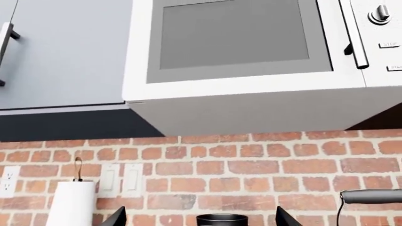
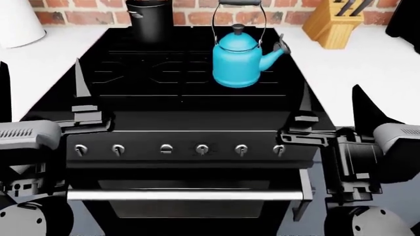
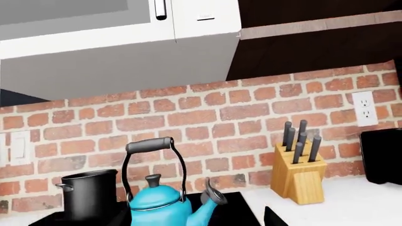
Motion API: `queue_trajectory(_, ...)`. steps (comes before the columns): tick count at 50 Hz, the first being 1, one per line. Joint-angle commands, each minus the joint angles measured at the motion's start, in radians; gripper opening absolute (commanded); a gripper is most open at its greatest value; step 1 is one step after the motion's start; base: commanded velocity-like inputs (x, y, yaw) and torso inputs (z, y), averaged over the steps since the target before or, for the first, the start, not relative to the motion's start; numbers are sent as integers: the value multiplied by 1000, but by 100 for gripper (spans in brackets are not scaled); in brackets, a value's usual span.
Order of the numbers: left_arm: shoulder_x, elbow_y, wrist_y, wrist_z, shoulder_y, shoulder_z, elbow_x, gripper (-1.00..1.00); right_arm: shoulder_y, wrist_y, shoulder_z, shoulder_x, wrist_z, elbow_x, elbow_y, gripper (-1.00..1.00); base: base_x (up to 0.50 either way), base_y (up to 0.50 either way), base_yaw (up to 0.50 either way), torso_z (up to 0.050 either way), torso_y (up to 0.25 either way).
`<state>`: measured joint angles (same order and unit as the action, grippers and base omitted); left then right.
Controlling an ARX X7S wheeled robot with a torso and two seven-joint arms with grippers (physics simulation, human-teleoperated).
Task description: Pick the kettle from the counter and place it on a stove burner. Then turn the burner on.
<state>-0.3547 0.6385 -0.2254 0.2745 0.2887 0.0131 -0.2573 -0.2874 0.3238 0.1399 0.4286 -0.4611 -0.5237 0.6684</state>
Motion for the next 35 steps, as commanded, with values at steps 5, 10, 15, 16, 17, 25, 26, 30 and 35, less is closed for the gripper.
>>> queue_trajectory(5, -7, 15, 13, -1, 2, -18, 12, 100, 52, -26, -10, 29, 24, 9, -34, 100, 0, 0, 0, -50, -5)
queue_trajectory(10, -8, 11, 15, 0, 3, -22, 14, 100, 70, -39, -18, 32, 26, 2, -25, 100, 0, 0, 0, -50, -4)
queue_trajectory(15, -11, 14, 14, 2, 2, -19, 11, 100, 81, -56, -21, 34, 34, 0, -16, 100, 0, 0, 0, -50, -4)
queue_trajectory(16, -11, 13, 15, 2, 1, -19, 11, 100, 82, -57, -22, 35, 35, -1, -13, 100, 0, 0, 0, -50, -6)
queue_trajectory(17, -11, 12, 16, 3, 1, -20, 12, 100, 84, -60, -24, 36, 37, -7, -12, 100, 0, 0, 0, -50, -2)
queue_trajectory(25, -13, 8, 21, 4, 0, -22, 12, 100, 86, -65, -27, 39, 41, -15, -12, 100, 0, 0, 0, -50, -5)
queue_trajectory(26, -13, 9, 21, 5, 0, -22, 11, 100, 86, -65, -27, 39, 41, -15, -13, 100, 0, 0, 0, -50, -4)
queue_trajectory(30, -13, 7, 23, 5, -1, -22, 9, 100, 86, -67, -27, 38, 41, -15, -15, 100, 0, 0, 0, -50, -5)
queue_trajectory(35, -14, 7, 24, 6, -1, -24, 8, 100, 86, -70, -26, 38, 42, -15, -18, 100, 0, 0, 0, -50, -3)
